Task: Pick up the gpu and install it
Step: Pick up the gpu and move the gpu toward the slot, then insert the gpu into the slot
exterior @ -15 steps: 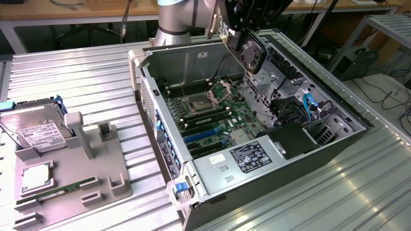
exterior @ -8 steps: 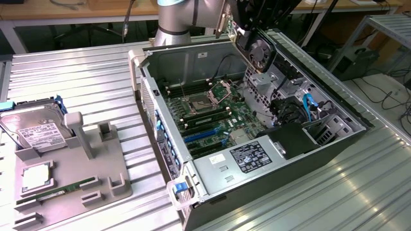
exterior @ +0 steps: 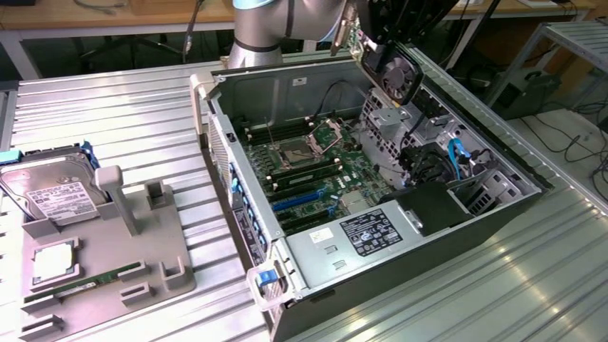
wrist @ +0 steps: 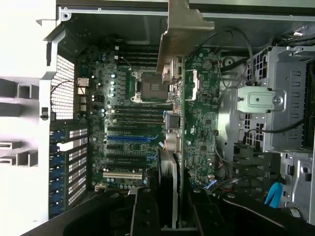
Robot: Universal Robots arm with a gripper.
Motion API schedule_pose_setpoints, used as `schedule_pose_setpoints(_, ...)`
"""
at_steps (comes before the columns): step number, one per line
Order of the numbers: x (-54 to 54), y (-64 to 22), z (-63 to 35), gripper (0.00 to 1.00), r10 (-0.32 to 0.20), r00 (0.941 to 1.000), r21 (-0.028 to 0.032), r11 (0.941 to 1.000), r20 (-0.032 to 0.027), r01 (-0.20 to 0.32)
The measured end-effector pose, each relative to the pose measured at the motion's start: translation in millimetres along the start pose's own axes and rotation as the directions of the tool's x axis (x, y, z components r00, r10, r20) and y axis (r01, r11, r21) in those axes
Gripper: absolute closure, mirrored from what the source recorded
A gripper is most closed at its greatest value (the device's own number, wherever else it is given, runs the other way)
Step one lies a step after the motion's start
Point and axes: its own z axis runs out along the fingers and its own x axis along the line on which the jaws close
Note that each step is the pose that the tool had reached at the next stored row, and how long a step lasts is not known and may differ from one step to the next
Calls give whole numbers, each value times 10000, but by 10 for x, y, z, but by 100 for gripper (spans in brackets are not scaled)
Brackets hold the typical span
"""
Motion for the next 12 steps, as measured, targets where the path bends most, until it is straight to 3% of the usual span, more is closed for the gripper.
schedule_pose_setpoints(12,0,0,0,73,-21,10000,-1,10000,-1,21)
